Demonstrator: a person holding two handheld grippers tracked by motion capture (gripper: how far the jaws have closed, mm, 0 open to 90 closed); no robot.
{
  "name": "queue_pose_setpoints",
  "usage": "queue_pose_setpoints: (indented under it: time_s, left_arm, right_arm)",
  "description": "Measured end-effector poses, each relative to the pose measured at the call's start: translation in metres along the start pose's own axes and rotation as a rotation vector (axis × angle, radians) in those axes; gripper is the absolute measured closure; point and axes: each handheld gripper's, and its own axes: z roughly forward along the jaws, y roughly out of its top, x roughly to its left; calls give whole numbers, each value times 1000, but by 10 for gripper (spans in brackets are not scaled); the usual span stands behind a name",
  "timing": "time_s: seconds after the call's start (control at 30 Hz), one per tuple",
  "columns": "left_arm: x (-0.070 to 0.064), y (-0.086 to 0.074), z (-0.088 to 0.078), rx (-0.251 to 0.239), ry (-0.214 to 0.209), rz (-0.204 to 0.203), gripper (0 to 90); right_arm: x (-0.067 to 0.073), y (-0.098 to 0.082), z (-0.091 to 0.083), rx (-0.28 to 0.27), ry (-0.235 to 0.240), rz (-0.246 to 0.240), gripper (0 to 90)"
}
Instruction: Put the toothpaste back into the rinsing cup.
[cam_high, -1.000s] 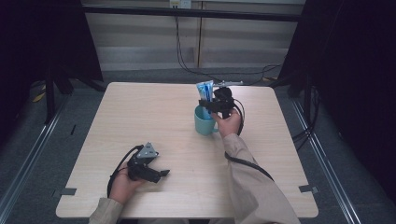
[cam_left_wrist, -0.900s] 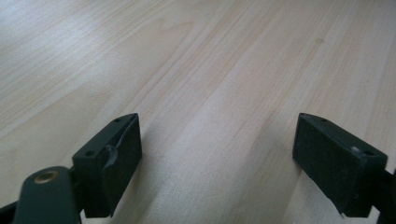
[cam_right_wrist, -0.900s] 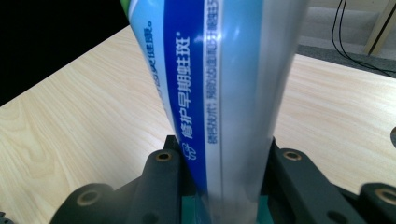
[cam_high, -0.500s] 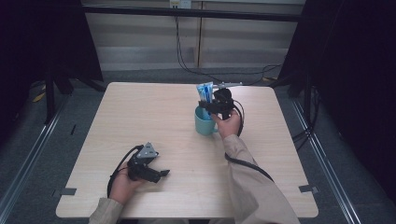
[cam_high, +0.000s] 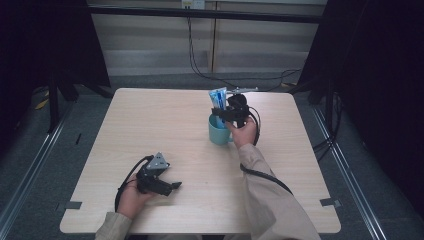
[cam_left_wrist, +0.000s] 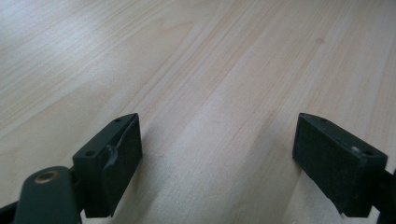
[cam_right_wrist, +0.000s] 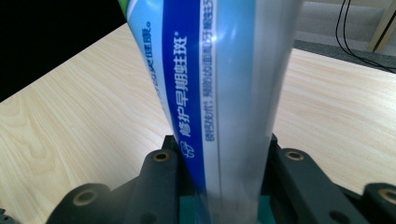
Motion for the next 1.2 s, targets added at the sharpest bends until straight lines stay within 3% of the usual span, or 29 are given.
queue_pose_setpoints:
  time_s: [0.57,1.13,1.2]
  left_arm:
    - [0,0,0,0,0,0,156]
    - [0,0,0,-1,1,1,156]
    - [0,0,0,-1,1,1,156]
  right_arm:
    - [1,1,1,-8,12,0,682]
    - [6,3,4,14,17,-36,683]
    - [7,4,3,18,0,-46,681]
